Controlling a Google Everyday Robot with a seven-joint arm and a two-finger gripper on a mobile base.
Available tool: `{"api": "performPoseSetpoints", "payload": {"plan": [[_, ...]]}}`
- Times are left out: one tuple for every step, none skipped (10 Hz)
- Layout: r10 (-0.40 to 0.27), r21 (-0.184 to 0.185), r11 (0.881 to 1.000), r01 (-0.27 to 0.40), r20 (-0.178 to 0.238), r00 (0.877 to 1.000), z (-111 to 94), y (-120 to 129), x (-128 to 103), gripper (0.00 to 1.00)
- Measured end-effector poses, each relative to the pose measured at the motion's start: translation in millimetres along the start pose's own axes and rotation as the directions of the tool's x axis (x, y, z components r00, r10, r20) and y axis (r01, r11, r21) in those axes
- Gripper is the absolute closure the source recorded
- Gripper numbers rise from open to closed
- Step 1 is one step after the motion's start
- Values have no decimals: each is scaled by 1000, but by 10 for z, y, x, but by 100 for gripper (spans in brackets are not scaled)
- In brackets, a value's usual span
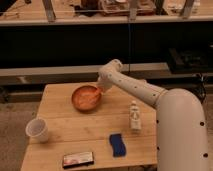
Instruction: Place the pepper in the ceramic bowl
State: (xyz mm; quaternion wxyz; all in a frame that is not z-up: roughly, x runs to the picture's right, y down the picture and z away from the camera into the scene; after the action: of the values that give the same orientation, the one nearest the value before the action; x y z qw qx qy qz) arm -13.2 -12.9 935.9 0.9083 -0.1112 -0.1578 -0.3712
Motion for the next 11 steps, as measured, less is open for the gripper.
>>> {"api": "performPoseSetpoints", "payload": {"plan": [[1, 0, 1000, -1, 0, 1000, 0, -1, 2, 57], [1, 0, 1000, -1, -1, 1000, 1, 1, 5, 57], [2, -1, 1000, -2, -1, 1000, 2, 3, 4, 57], [2, -1, 1000, -2, -2, 1000, 2, 4, 6, 57], [3, -1, 1000, -3, -3, 1000, 3, 4, 5, 57], [4, 0, 1000, -4, -3, 1000, 4, 4, 7, 57], [5, 0, 1000, -5, -4, 1000, 4, 5, 11, 57], [5, 1, 1000, -5, -6, 1000, 4, 2, 16, 56], [5, 2, 1000, -5, -7, 1000, 5, -4, 18, 51], [6, 1, 1000, -6, -7, 1000, 13, -1, 21, 39], [6, 1, 1000, -6, -8, 1000, 12, -4, 25, 31]]}}
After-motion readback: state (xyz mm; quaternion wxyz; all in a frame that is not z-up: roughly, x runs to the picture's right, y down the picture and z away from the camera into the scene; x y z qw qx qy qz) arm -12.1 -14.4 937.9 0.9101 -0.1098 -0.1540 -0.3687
